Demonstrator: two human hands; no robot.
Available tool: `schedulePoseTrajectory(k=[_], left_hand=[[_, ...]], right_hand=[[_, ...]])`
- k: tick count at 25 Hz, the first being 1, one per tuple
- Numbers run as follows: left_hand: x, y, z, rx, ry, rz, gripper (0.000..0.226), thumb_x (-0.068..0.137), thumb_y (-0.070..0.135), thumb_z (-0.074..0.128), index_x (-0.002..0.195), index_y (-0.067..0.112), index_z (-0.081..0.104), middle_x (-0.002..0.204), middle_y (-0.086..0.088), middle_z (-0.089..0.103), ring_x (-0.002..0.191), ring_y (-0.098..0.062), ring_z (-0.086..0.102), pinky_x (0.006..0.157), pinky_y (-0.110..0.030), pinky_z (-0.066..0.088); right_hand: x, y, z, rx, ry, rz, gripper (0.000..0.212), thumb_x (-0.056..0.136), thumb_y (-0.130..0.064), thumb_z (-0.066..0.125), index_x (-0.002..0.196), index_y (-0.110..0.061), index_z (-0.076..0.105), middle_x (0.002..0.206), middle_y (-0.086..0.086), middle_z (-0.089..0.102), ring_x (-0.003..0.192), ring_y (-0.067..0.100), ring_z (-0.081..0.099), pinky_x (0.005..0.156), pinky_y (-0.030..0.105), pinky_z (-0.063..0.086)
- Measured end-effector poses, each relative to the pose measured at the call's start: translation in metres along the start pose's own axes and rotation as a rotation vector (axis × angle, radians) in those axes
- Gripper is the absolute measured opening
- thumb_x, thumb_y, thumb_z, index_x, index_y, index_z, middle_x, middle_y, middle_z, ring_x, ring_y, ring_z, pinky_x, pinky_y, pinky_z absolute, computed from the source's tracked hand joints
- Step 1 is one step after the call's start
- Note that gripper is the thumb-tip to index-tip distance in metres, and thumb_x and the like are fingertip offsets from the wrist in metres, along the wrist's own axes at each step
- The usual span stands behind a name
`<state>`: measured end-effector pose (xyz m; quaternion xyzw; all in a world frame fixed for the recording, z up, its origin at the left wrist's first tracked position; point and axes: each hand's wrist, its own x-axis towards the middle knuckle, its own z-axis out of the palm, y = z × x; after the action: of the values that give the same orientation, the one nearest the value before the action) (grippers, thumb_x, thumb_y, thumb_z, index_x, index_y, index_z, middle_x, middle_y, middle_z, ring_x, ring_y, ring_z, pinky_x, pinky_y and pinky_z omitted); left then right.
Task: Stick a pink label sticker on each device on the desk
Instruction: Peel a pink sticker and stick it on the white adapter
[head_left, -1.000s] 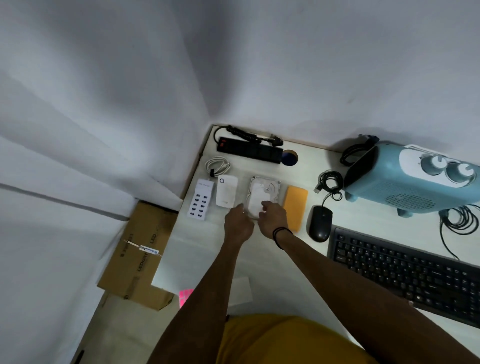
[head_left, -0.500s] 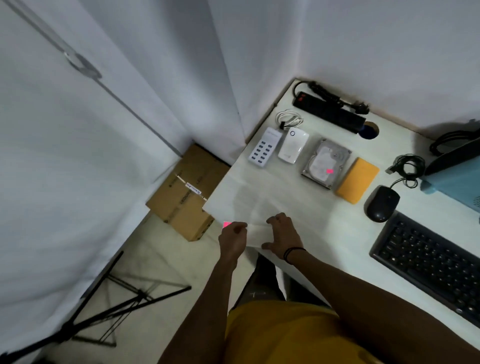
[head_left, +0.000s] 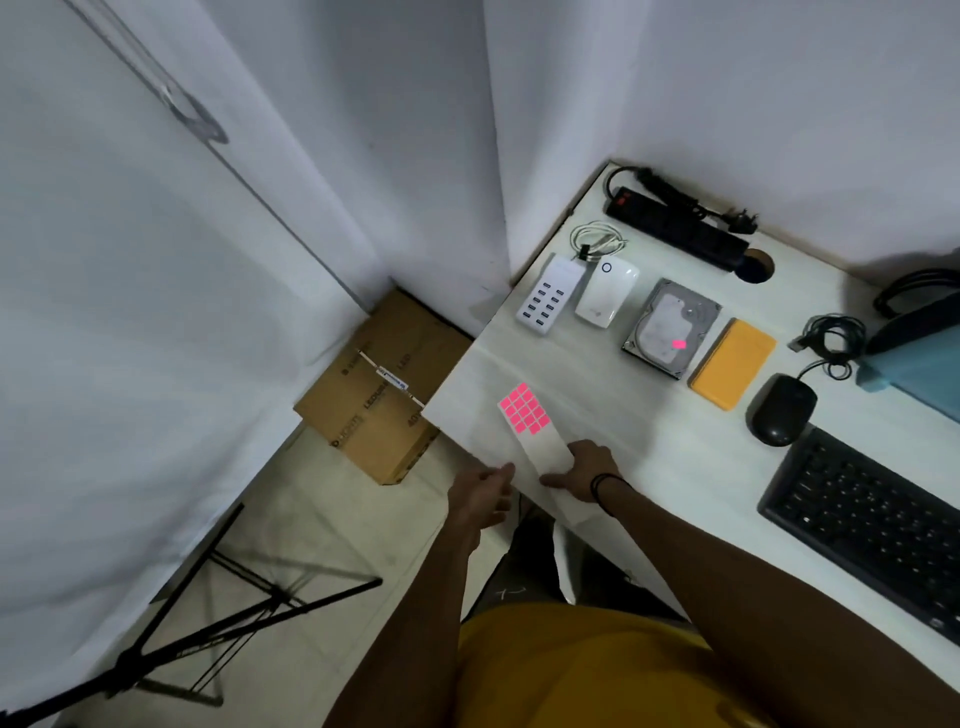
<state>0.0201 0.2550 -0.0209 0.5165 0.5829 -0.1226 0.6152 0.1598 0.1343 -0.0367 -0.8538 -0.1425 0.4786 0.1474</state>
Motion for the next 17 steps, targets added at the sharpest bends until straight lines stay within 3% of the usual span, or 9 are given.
schedulePoseTrajectory(k=[3,6,7,9,11,12,14,17], left_hand=[[0.003,0.03,0.02,-0.098,-0.141,0.01,0.028,0.09,0.037,0.074,0.108,0.015,0.072,0.108,-0.008,0.075,0.101,-0.023,0.07,0.086,-0.041,0.061],[0.006,0.065,0.044,-0.19,-0.213,0.1,0.017,0.092,0.019,0.073,0.107,0.012,0.074,0.109,-0.009,0.076,0.101,-0.024,0.072,0.079,-0.037,0.063],[0.006,0.076,0.051,-0.211,-0.23,0.125,0.016,0.092,0.014,0.072,0.107,0.009,0.074,0.108,-0.011,0.077,0.1,-0.026,0.072,0.076,-0.035,0.063],[0.006,0.096,0.065,-0.204,-0.285,0.169,0.017,0.092,0.008,0.071,0.108,0.004,0.074,0.105,-0.013,0.077,0.097,-0.029,0.074,0.072,-0.036,0.062],[0.005,0.111,0.078,-0.162,-0.351,0.21,0.017,0.093,0.008,0.07,0.108,0.003,0.074,0.104,-0.015,0.077,0.096,-0.032,0.074,0.074,-0.04,0.063],[0.002,0.117,0.085,-0.129,-0.387,0.228,0.017,0.093,0.009,0.07,0.108,0.003,0.075,0.104,-0.015,0.077,0.097,-0.034,0.074,0.078,-0.042,0.063],[-0.002,0.122,0.098,-0.05,-0.471,0.255,0.017,0.093,0.01,0.069,0.109,0.005,0.075,0.106,-0.016,0.077,0.101,-0.037,0.072,0.082,-0.045,0.062],[-0.011,0.121,0.109,0.032,-0.592,0.285,0.018,0.096,0.009,0.065,0.11,0.007,0.076,0.107,-0.014,0.077,0.1,-0.035,0.073,0.079,-0.043,0.061]], right_hand=[[-0.011,0.004,-0.019,0.329,-0.037,0.019,0.063,0.068,-0.045,0.085,0.12,-0.014,0.069,0.118,0.007,0.07,0.103,0.024,0.067,0.082,0.033,0.056],[-0.026,0.007,-0.042,0.475,-0.012,0.011,0.059,0.067,-0.047,0.085,0.116,-0.018,0.07,0.113,0.005,0.072,0.096,0.02,0.068,0.083,0.034,0.058],[-0.031,0.006,-0.049,0.484,0.053,-0.001,0.06,0.067,-0.047,0.085,0.116,-0.018,0.069,0.112,0.003,0.072,0.095,0.019,0.067,0.078,0.03,0.057],[-0.043,0.005,-0.066,0.461,0.362,-0.03,0.06,0.064,-0.046,0.087,0.113,-0.02,0.064,0.103,-0.002,0.067,0.09,0.014,0.061,0.069,0.021,0.048],[-0.052,0.004,-0.082,0.382,0.685,-0.102,0.047,0.069,-0.039,0.086,0.105,-0.021,0.061,0.092,-0.005,0.061,0.082,0.011,0.056,0.069,0.021,0.045],[-0.055,0.005,-0.09,0.345,0.765,-0.136,0.037,0.074,-0.034,0.083,0.101,-0.02,0.064,0.089,-0.006,0.062,0.078,0.009,0.057,0.07,0.022,0.049],[-0.059,0.01,-0.101,0.329,0.806,-0.147,0.023,0.08,-0.027,0.079,0.099,-0.017,0.072,0.091,-0.003,0.071,0.077,0.01,0.063,0.077,0.026,0.055],[-0.065,0.022,-0.104,0.37,0.789,-0.118,0.02,0.082,-0.024,0.077,0.098,-0.012,0.077,0.094,0.003,0.076,0.083,0.017,0.069,0.085,0.03,0.056]])
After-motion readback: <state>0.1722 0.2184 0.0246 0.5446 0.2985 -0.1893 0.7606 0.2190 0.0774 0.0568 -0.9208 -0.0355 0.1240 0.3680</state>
